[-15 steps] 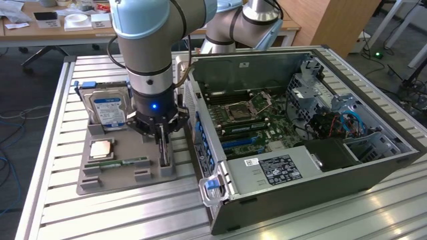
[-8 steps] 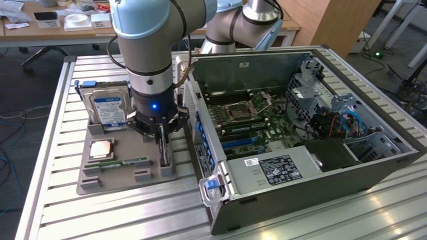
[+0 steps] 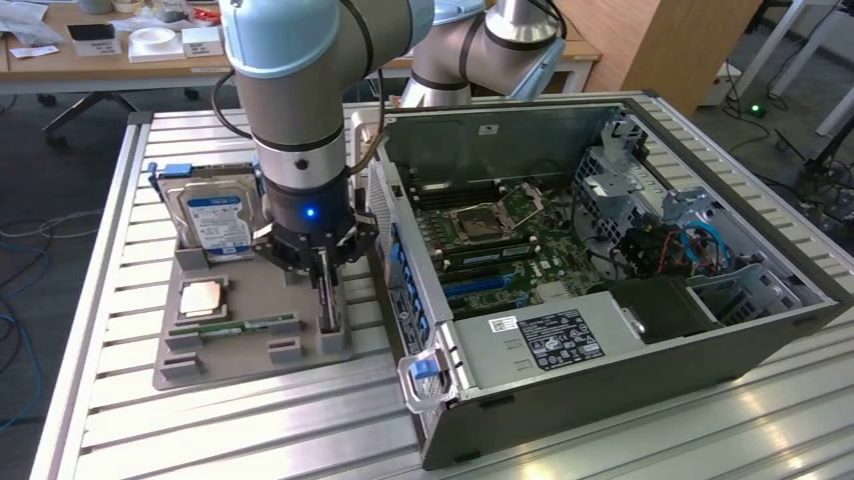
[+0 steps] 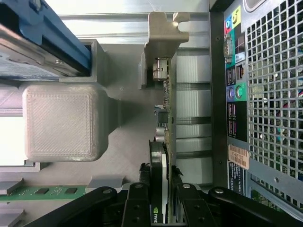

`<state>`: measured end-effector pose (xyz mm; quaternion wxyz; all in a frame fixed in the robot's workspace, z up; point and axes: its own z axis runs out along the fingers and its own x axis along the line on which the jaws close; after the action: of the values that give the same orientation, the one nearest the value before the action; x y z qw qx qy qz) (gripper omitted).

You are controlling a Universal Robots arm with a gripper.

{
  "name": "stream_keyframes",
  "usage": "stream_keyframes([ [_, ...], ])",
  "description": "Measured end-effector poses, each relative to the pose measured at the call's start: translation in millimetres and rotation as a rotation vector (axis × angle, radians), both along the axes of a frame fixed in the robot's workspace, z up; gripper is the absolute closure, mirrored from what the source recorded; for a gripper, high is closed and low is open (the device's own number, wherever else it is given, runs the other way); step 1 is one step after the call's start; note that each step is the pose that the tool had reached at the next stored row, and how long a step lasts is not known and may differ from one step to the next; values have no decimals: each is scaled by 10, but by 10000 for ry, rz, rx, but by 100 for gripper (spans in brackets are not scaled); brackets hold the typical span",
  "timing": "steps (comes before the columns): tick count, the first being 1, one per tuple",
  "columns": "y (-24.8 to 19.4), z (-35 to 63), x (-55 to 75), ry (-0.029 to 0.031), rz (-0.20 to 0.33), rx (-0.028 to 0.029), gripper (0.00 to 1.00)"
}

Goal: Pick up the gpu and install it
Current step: 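Pick up the gpu and move the gpu toward the slot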

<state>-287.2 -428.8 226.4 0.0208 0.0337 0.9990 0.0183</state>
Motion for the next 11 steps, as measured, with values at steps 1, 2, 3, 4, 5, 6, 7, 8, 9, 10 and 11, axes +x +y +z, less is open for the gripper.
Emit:
stream_keyframes([
  [1,0,0,0,0,0,0,73],
  [2,0,0,0,0,1,0,73],
  [3,0,3,0,0,0,0,73],
  [4,0,16,0,0,1,1,73],
  [5,0,36,0,0,1,1,73],
  [6,0,62,0,1,0,-1,73],
  [7,0,90,0,0,0,0,73],
  [8,0,122,0,0,0,0,73],
  [9,0,157,0,0,0,0,73],
  [10,0,199,0,-1,1,0,73],
  [11,0,243,0,0,0,0,73],
])
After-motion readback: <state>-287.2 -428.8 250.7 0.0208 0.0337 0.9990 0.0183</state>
